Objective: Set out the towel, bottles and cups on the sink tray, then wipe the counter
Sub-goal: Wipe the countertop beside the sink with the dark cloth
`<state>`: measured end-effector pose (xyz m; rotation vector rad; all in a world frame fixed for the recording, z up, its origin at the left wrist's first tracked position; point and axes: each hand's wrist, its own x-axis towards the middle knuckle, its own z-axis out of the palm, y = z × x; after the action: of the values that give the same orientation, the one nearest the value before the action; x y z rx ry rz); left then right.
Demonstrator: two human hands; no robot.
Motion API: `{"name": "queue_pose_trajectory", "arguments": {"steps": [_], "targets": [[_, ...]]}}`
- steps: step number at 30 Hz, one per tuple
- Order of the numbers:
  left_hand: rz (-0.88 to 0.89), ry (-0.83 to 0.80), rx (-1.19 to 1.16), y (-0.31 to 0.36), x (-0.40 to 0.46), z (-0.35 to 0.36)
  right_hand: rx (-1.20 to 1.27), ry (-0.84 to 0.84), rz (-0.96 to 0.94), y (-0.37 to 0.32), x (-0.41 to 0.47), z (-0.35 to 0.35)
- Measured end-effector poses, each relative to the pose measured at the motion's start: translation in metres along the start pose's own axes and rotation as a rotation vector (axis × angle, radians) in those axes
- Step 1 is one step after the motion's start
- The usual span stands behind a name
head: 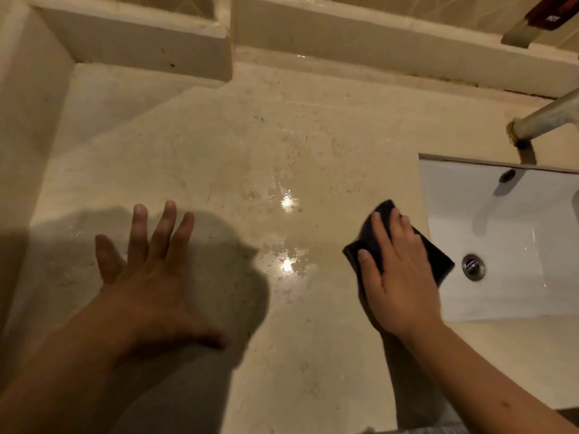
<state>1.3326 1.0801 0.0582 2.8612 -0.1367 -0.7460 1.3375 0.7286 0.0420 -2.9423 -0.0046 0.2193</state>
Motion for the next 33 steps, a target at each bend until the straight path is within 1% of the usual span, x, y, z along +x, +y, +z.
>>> {"name": "queue_pose_trajectory", "arguments": {"steps": [4, 8, 10, 12, 15, 18, 21, 23, 25, 27, 28, 30, 33], "targets": [[-0.018, -0.027, -0.015, -0.002, 0.004, 0.000, 0.015, 0.012, 0.092, 0.010, -0.022, 0.000], [-0.027, -0.058, -0.055, -0.001, 0.007, -0.002, 0.011, 0.016, 0.153, -0.009, -0.034, 0.005], [-0.040, -0.049, -0.056, 0.001, 0.009, -0.004, 0.007, 0.001, 0.139, -0.023, -0.036, 0.006], [-0.038, -0.050, -0.015, 0.003, 0.014, -0.007, -0.012, -0.028, 0.054, -0.044, -0.037, 0.009], [-0.028, -0.068, 0.042, 0.005, 0.023, -0.011, -0.045, -0.073, -0.149, -0.085, -0.033, 0.017], [-0.024, -0.066, -0.004, 0.003, 0.029, -0.010, -0.068, -0.110, -0.387, -0.126, -0.014, 0.023], [0.018, -0.068, -0.058, -0.005, 0.032, -0.010, -0.077, -0.134, -0.615, -0.156, 0.018, 0.027], [0.009, -0.065, -0.112, -0.008, 0.034, -0.010, -0.077, -0.127, -0.704, -0.170, 0.043, 0.026], [-0.032, -0.067, -0.092, -0.006, 0.036, -0.010, -0.068, -0.121, -0.742, -0.178, 0.065, 0.025], [-0.051, -0.063, -0.071, -0.004, 0.036, -0.009, -0.057, -0.108, -0.724, -0.180, 0.082, 0.024], [-0.055, -0.057, -0.106, -0.004, 0.035, -0.010, -0.052, -0.101, -0.689, -0.177, 0.089, 0.022], [-0.055, -0.040, -0.159, -0.005, 0.033, -0.013, -0.033, -0.087, -0.578, -0.166, 0.103, 0.017], [-0.042, -0.055, -0.149, -0.003, 0.030, -0.018, -0.018, -0.057, -0.399, -0.129, 0.116, 0.007]]}}
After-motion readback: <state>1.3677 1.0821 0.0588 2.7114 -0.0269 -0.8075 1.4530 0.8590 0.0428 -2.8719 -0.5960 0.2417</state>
